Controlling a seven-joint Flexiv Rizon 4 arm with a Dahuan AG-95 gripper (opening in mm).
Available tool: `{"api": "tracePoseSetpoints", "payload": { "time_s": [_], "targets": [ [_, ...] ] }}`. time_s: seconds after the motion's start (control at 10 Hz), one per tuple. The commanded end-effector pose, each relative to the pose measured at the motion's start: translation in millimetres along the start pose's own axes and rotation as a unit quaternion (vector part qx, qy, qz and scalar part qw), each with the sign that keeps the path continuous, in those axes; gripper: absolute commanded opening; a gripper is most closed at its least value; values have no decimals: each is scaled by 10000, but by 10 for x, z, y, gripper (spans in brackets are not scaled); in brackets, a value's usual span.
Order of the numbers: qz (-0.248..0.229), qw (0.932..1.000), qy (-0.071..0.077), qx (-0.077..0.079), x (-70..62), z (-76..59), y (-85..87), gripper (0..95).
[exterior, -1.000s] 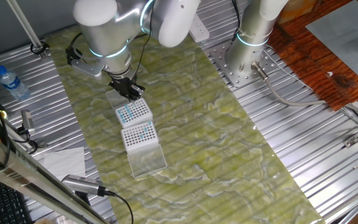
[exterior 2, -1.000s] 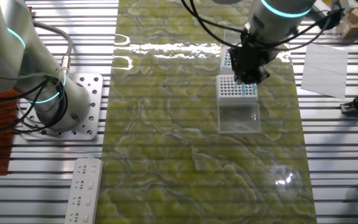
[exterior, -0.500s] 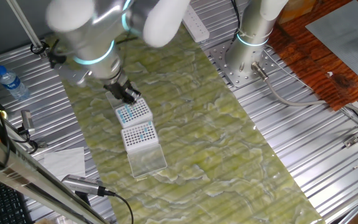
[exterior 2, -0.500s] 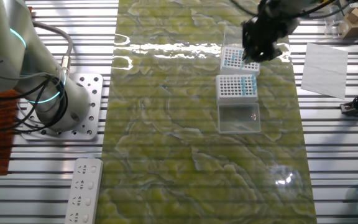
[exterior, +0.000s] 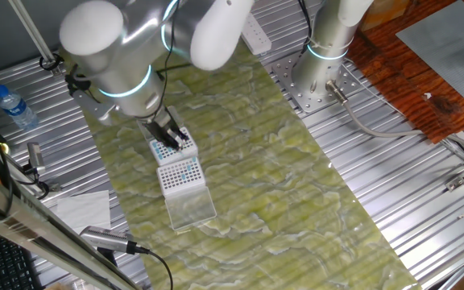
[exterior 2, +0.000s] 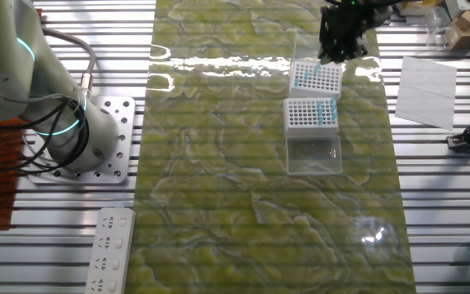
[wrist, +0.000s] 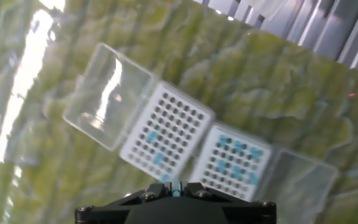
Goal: Transfer all medium pipette tips from one holder to another
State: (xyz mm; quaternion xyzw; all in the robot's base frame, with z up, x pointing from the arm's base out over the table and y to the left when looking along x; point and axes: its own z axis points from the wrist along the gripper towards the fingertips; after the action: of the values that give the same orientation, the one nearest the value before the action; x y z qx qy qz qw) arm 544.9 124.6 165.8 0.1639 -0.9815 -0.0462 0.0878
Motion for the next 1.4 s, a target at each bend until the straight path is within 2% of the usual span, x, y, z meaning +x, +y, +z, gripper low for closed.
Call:
{"api": "tracePoseSetpoints", "payload": {
  "time_s": [0.1, 0.3, 0.7, 0.8, 0.9, 1.0, 1.1, 1.3, 1.4],
  "targets": [
    [292, 9994, -101, -150, -2, 100, 122, 0],
    [394, 9988, -206, -228, 11, 222, 199, 0],
    [457, 9982, -214, -321, 12, 269, 203, 0],
    [456, 9983, -202, -314, 15, 275, 201, 0],
    [414, 9988, -149, -233, 15, 275, 201, 0],
    [434, 9987, -67, -245, 15, 275, 201, 0],
    [70, 9998, 76, -161, 15, 275, 201, 0],
    [-278, 9995, 44, -171, 15, 275, 201, 0],
    [-161, 9997, 36, -160, 15, 275, 201, 0]
  ]
}}
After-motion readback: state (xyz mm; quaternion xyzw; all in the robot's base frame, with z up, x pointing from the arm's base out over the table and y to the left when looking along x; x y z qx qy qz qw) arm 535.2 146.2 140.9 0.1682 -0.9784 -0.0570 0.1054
